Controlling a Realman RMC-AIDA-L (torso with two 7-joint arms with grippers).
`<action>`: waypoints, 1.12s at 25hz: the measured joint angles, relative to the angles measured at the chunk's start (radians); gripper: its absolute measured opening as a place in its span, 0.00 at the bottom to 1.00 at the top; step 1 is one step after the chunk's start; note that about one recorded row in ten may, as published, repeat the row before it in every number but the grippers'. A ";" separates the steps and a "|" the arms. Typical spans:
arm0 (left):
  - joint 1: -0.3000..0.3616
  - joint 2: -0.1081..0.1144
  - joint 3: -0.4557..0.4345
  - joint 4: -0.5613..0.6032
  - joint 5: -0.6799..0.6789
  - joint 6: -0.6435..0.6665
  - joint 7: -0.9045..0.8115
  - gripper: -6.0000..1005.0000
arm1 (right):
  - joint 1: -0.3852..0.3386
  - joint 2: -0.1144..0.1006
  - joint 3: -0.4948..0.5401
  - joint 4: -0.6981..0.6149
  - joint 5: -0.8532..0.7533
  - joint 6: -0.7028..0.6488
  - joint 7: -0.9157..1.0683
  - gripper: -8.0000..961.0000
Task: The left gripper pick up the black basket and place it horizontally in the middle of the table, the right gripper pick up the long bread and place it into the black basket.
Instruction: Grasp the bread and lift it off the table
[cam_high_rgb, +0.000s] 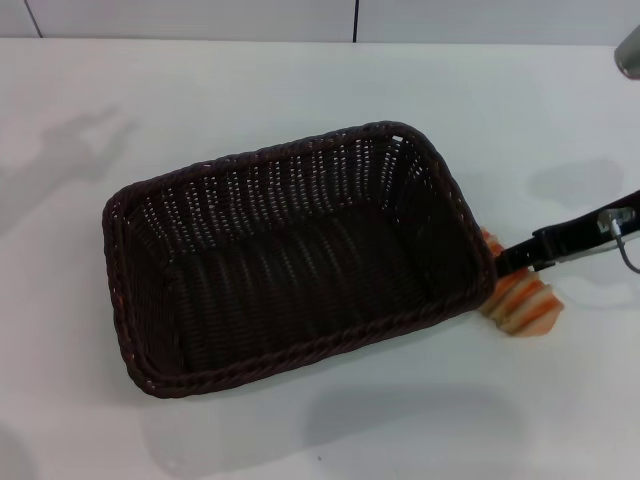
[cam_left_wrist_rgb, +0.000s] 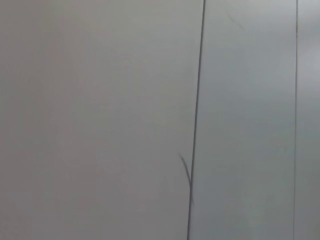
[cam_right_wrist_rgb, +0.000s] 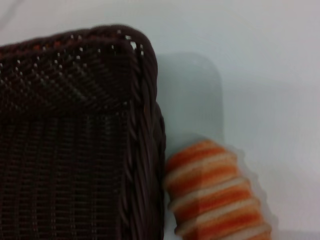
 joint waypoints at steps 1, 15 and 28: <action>0.000 0.000 0.000 0.000 -0.001 0.000 0.000 0.36 | 0.004 0.000 0.000 -0.013 -0.001 -0.001 -0.004 0.58; 0.011 0.000 0.000 0.000 -0.033 -0.001 0.003 0.36 | 0.039 0.009 -0.002 -0.098 -0.049 -0.022 -0.010 0.55; 0.014 0.002 0.000 0.000 -0.040 -0.008 0.003 0.36 | 0.041 0.013 -0.005 -0.101 -0.057 -0.028 -0.008 0.52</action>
